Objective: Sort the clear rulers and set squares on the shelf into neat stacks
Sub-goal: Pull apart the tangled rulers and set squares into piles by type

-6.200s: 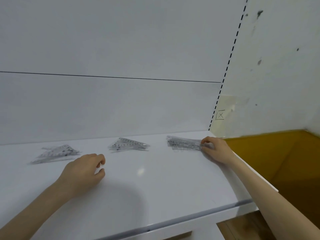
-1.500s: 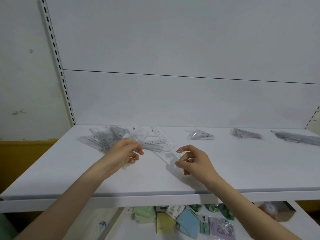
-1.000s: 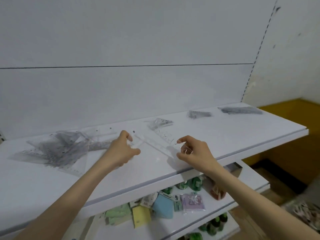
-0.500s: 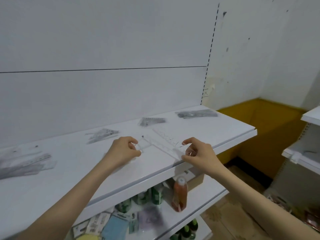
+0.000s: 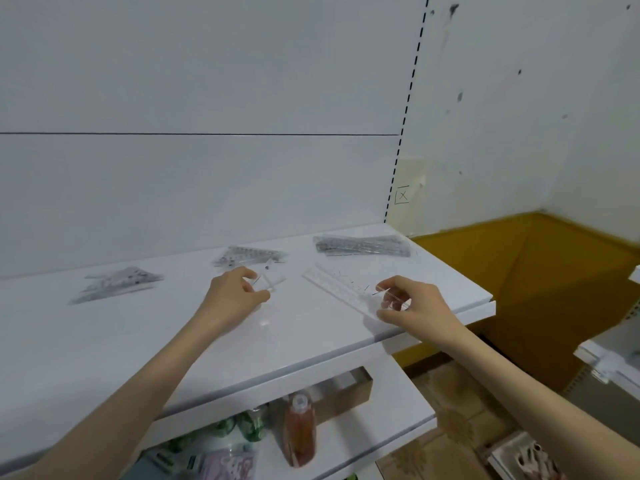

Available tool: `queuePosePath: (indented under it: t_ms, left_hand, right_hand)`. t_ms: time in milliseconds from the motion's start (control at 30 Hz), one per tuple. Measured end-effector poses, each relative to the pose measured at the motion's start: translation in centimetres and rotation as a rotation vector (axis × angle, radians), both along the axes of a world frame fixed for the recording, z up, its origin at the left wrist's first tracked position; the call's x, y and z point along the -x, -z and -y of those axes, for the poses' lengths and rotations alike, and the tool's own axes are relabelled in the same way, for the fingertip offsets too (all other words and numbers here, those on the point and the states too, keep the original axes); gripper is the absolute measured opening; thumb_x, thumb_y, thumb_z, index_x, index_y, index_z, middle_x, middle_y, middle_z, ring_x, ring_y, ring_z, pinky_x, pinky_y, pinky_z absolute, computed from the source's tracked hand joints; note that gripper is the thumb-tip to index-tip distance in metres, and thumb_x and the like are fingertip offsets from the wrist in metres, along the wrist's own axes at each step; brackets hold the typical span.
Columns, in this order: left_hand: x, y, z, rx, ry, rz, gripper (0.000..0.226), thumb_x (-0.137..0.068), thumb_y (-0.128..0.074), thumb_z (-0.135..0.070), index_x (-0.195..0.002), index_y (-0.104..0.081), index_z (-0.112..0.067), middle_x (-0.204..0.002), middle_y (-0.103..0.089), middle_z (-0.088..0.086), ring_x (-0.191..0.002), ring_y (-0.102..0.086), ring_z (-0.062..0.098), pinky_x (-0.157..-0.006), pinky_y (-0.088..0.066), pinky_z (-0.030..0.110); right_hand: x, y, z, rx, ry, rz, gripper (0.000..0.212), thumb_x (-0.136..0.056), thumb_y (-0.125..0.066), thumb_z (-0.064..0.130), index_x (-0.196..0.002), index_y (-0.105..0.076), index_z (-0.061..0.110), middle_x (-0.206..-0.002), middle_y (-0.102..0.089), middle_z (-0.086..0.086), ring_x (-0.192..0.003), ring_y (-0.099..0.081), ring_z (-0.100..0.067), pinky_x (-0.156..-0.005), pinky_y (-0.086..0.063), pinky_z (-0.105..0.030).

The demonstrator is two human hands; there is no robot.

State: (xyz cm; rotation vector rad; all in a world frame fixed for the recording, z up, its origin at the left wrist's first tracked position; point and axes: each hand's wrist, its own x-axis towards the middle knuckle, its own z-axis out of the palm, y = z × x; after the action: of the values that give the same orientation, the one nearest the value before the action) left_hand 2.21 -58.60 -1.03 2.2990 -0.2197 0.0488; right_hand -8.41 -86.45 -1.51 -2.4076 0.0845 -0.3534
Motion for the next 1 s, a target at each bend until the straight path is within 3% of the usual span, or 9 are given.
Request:
queuePosePath:
  t_ms: [200, 333, 500, 667, 800, 900, 1000]
  left_hand:
    - [-3.2, -0.4, 0.5, -0.041, -0.075, 0.017, 0.041, -0.078, -0.069, -0.015, -0.119, -0.061, -0.01, -0.094, -0.062, 0.003, -0.073, -0.051, 0.007, -0.056, -0.033, 0.01]
    - [-3.9, -0.4, 1.4, -0.04, -0.043, 0.015, 0.042, -0.078, -0.069, -0.012, -0.119, -0.061, -0.011, -0.091, -0.064, 0.003, -0.07, -0.051, 0.001, -0.056, -0.034, 0.009]
    - [-3.2, 0.3, 1.9, -0.014, 0.012, -0.001, 0.04, -0.076, -0.069, -0.011, -0.115, -0.062, -0.016, -0.09, -0.06, -0.002, -0.073, -0.057, 0.01, -0.056, -0.041, 0.018]
    - [-4.2, 0.3, 1.1, -0.031, -0.018, 0.0, 0.042, -0.077, -0.071, -0.014, -0.118, -0.061, -0.018, -0.091, -0.059, -0.005, -0.074, -0.054, 0.005, -0.059, -0.037, 0.01]
    - [-4.7, 0.5, 0.8, -0.046, -0.031, -0.009, 0.044, -0.077, -0.071, -0.014, -0.12, -0.061, -0.017, -0.092, -0.059, -0.005, -0.073, -0.053, 0.004, -0.056, -0.035, 0.007]
    - [-4.9, 0.6, 1.1, -0.049, -0.021, -0.002, 0.045, -0.076, -0.071, -0.013, -0.12, -0.061, -0.016, -0.091, -0.058, -0.006, -0.072, -0.052, 0.004, -0.058, -0.036, 0.007]
    - [-4.9, 0.6, 1.7, -0.049, 0.017, 0.011, 0.045, -0.075, -0.071, -0.013, -0.119, -0.061, -0.014, -0.09, -0.058, -0.006, -0.071, -0.052, 0.005, -0.061, -0.039, 0.011]
  right_hand:
    - [-3.3, 0.1, 2.7, -0.007, -0.023, 0.009, 0.033, -0.08, -0.072, 0.02, -0.111, -0.063, 0.026, -0.082, -0.067, 0.013, -0.076, -0.06, -0.005, -0.066, -0.042, -0.011]
    - [-5.9, -0.2, 4.9, 0.053, -0.018, 0.012, 0.029, -0.083, -0.071, 0.024, -0.108, -0.057, 0.027, -0.086, -0.067, 0.016, -0.081, -0.06, -0.005, -0.067, -0.043, -0.017]
    - [-12.1, -1.0, 8.8, 0.143, -0.005, -0.022, 0.034, -0.085, -0.07, 0.019, -0.117, -0.061, 0.017, -0.106, -0.068, 0.007, -0.103, -0.061, -0.012, -0.091, -0.047, -0.032]
    - [-16.7, -0.5, 10.2, 0.179, -0.002, -0.094, 0.035, -0.084, -0.07, 0.029, -0.118, -0.064, 0.021, -0.112, -0.068, -0.001, -0.105, -0.061, -0.022, -0.088, -0.048, -0.037]
    - [-18.2, 1.0, 10.7, 0.26, 0.013, -0.149, 0.037, -0.088, -0.065, 0.028, -0.124, -0.062, 0.024, -0.125, -0.064, 0.001, -0.118, -0.055, -0.022, -0.099, -0.043, -0.037]
    - [-18.0, 1.2, 10.5, 0.323, 0.018, -0.183, 0.048, -0.086, -0.061, 0.03, -0.133, -0.055, 0.024, -0.137, -0.056, 0.002, -0.128, -0.047, -0.021, -0.105, -0.037, -0.034]
    - [-16.8, -0.1, 8.6, 0.439, -0.029, -0.117, 0.073, -0.074, -0.055, 0.047, -0.142, -0.044, 0.02, -0.147, -0.044, 0.002, -0.137, -0.035, -0.018, -0.113, -0.026, -0.035]
